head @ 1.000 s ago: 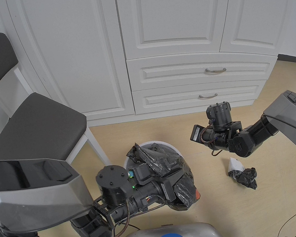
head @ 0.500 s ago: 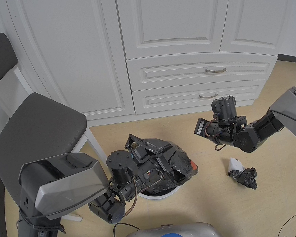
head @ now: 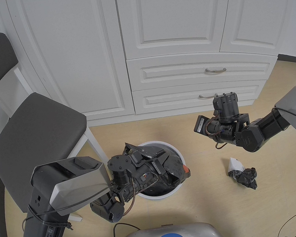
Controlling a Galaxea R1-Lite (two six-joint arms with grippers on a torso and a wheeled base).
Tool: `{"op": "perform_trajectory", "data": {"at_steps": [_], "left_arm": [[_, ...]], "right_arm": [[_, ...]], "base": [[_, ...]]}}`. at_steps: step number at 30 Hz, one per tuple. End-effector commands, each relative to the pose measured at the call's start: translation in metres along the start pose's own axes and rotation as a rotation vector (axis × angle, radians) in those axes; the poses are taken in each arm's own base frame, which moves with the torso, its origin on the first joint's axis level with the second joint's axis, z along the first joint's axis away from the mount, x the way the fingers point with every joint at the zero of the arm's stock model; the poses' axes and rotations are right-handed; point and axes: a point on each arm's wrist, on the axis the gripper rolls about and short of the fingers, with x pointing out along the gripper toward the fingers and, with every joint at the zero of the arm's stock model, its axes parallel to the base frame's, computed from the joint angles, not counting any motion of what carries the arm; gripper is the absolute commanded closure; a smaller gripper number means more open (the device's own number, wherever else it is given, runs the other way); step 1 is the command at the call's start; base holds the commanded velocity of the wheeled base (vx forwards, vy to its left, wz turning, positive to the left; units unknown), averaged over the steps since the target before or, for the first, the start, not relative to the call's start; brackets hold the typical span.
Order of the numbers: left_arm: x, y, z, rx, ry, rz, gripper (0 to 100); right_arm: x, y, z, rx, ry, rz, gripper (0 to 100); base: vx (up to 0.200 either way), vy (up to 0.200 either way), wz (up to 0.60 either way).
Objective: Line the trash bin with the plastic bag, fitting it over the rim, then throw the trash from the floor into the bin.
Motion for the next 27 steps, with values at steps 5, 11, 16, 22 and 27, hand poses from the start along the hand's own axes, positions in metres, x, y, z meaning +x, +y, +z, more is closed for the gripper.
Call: {"op": "perform_trajectory", "data": {"at_steps": [5, 11, 16, 22, 27], "left_arm": [[-0.028, -0.017, 0.005, 0.023, 0.049, 0.030, 100], [-0.053, -0.031, 0.010, 0.135, 0.089, 0.050, 0], [-0.073, -0.044, 0.026, 0.196, 0.081, 0.057, 0], [-0.098, -0.070, 0.050, 0.230, 0.089, 0.064, 0], [-0.114, -0.084, 0.064, 0.305, 0.134, 0.094, 0]], "right_arm": [[-0.015, 0.010, -0.004, -0.024, 0.010, 0.027, 100], [-0.034, 0.016, -0.013, -0.107, 0.038, 0.044, 100], [-0.047, 0.026, -0.029, -0.172, 0.067, 0.061, 100], [-0.058, 0.040, -0.062, -0.279, 0.057, 0.084, 100], [-0.066, 0.047, -0.080, -0.336, 0.043, 0.116, 100]], "base": [[0.000, 0.000, 0.00], [0.000, 0.000, 0.00], [0.000, 0.000, 0.00], [0.000, 0.000, 0.00], [0.000, 0.000, 0.00]]}}
